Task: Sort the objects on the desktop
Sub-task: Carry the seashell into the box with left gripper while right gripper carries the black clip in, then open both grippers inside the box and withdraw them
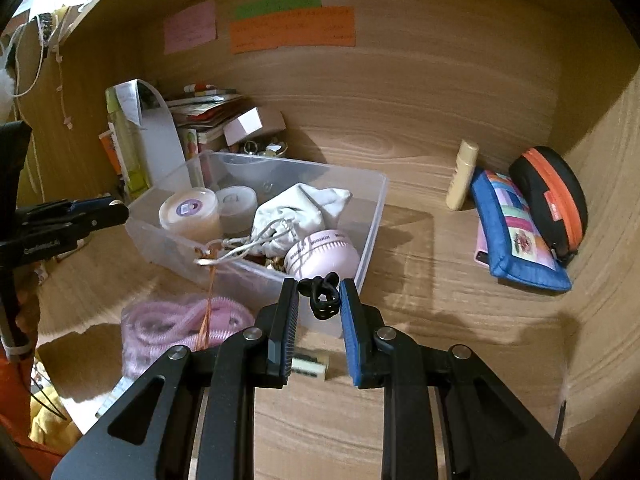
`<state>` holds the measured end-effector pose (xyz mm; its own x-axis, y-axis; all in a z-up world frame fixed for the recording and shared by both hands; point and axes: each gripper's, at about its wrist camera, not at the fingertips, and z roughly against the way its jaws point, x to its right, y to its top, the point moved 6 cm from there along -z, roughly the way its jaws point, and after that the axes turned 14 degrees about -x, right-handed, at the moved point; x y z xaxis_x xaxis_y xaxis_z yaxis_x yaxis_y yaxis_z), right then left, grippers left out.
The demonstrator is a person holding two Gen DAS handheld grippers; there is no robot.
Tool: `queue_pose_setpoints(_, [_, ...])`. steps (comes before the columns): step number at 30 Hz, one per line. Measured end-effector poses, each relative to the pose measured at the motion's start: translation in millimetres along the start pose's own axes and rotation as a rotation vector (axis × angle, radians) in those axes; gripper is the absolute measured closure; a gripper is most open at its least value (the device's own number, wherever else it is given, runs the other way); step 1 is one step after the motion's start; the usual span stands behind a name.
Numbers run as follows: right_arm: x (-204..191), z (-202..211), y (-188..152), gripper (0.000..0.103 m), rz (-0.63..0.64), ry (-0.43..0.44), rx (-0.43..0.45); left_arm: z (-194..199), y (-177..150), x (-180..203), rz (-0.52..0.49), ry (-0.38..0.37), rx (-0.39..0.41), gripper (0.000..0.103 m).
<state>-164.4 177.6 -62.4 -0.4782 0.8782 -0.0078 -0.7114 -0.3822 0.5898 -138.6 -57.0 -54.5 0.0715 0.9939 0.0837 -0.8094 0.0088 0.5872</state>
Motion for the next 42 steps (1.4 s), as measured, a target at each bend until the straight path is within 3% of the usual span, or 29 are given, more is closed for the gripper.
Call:
queue_pose_setpoints(16, [-1, -31, 19, 0.084, 0.010, 0.042, -0.019, -28, 13, 3, -0.017, -0.015, -0.034, 0.062])
queue_pose_setpoints(29, [-1, -34, 24, 0.084, -0.008, 0.064, -0.029, -20, 13, 1, 0.000, -0.024, -0.025, 0.062])
queue_pose_setpoints(31, [-2, -29, 23, 0.080, -0.006, 0.048, -0.016, -16, 13, 1, 0.000, -0.022, -0.021, 0.059])
queue_pose_setpoints(33, [-3, -23, 21, 0.066, -0.003, 0.031, -0.002, -10, 11, 2, 0.005, -0.021, -0.015, 0.051])
queue_pose_setpoints(35, [-5, -14, 19, 0.059, 0.002, 0.011, 0.019, -3, 9, 2, 0.010, -0.011, 0.002, 0.041])
queue_pose_setpoints(42, [-10, 12, 5, 0.041, 0.016, -0.047, 0.064, 18, -6, 9, 0.007, -0.006, 0.025, 0.032])
